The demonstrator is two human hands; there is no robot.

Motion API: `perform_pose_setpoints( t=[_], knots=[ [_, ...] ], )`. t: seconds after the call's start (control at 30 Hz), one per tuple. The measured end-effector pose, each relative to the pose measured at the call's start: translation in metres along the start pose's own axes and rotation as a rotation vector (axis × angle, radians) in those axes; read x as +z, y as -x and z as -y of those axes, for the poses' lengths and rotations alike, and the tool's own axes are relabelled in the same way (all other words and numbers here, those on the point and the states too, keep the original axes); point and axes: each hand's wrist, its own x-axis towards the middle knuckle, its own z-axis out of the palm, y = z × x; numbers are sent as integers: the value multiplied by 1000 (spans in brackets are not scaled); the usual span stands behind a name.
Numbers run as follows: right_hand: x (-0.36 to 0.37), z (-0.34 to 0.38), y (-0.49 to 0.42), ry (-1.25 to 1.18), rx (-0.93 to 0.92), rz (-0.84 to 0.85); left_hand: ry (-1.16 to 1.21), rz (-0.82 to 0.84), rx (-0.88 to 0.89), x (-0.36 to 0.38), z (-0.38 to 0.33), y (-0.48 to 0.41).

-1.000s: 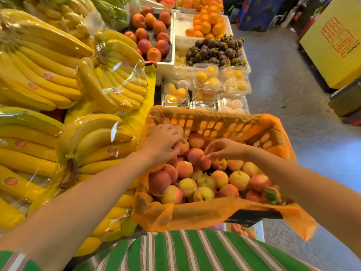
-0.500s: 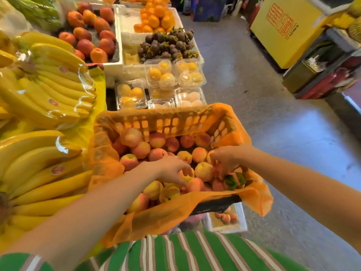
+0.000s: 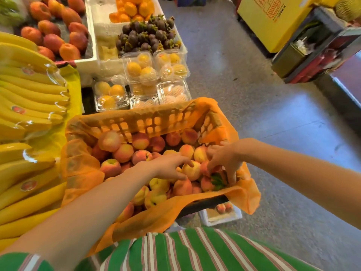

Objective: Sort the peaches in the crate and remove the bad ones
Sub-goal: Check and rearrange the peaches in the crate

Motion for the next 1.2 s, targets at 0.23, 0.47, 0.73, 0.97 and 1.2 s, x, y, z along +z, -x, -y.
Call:
perform_pose_setpoints(
  t=[0.23,0.47,0.73,0.97,1.2],
  knots=[
    [21,-4,-3,38,-76,-180,23,-11,-18,0,-13,-27],
    [22,-17,0,-86,-123,-232,209,-22,-39,9,-21,-40],
    [25,-16,3,-63,-150,-241,-6,-79,-85,16,-24,-59],
    [29,-16,4,-43,-152,-269,111,-163,62,15,-19,-59],
    [29,-17,6,-84,-171,-293,87,-106,56,11,-13,-61]
  ],
)
